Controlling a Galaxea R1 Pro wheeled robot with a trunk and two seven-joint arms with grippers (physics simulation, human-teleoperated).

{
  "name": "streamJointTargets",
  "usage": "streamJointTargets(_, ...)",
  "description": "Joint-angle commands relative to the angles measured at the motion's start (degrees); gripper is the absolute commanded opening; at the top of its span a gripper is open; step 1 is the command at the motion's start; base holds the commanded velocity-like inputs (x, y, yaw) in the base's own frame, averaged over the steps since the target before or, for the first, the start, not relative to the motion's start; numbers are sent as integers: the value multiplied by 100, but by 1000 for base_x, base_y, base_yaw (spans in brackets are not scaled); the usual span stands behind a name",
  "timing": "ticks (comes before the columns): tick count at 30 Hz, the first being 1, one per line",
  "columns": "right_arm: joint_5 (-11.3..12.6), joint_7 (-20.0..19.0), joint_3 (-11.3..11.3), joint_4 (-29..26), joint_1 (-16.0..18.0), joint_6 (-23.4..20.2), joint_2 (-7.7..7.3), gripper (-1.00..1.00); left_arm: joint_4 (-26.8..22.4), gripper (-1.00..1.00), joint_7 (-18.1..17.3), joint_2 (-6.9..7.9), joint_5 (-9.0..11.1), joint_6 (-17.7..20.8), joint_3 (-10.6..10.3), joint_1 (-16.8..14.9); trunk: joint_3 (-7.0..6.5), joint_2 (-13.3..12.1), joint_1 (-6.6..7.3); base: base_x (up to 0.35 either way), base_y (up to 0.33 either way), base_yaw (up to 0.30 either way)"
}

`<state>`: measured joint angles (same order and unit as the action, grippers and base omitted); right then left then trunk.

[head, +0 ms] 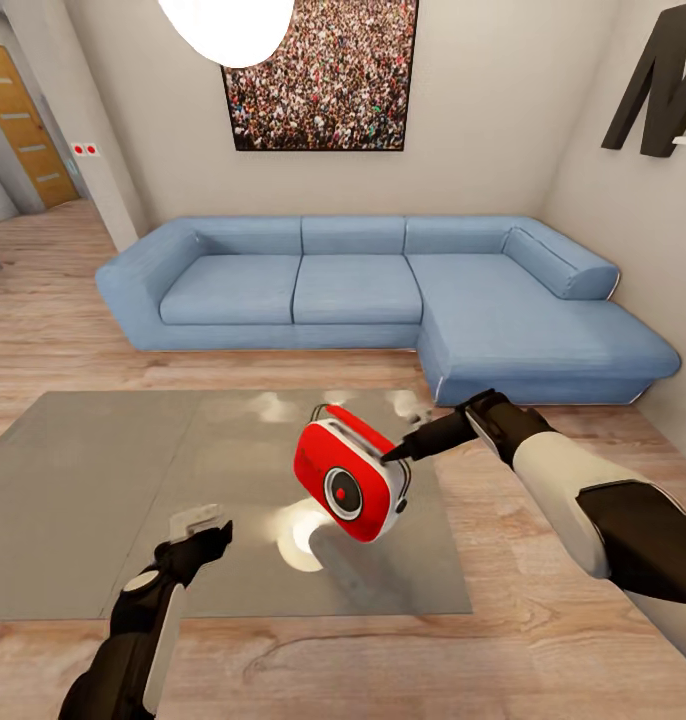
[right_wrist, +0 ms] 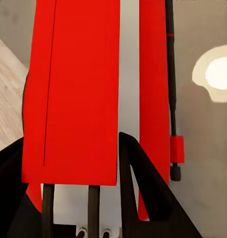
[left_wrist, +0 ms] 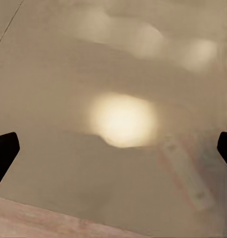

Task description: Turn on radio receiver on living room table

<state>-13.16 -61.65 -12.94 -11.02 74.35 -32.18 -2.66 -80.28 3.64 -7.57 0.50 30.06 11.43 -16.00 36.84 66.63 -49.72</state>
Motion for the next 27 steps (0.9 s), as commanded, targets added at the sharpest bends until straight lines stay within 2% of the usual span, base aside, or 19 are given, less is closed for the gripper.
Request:
streamJointTargets(1,40,-1,52,-4,1,-17,-2,-100,-74,100,-1,-12,-2,34,-78,0,0,0,0,0,0,0)
streamJointTargets(5,44,-10,-52,-39,9,24,128,-100,-202,100,-107,-143,31,-97,-126,-131,0,0,0,0,0,0)
streamJointTargets(8,32,-82,-112,-43,9,26,226,-100,-299,100,-68,-240,40,-179,-165,-107,0,0,0,0,0,0)
streamJointTargets(13,25,-106,-224,-55,9,27,388,-100,-459,100,-50,-243,31,-339,-314,-98,0,0,0,0,0,0)
streamJointTargets(18,4,-107,-309,-62,9,27,385,-100,-568,100,-48,-243,29,-499,-475,-97,0,0,0,0,0,0)
streamJointTargets(21,-38,-58,-357,-73,9,27,328,-100,-609,100,-47,-243,29,-595,-478,-97,0,0,0,0,0,0)
streamJointTargets(27,-167,95,-479,-131,9,27,303,-100,-579,100,-67,-243,29,-582,-494,-102,0,0,0,0,0,0)
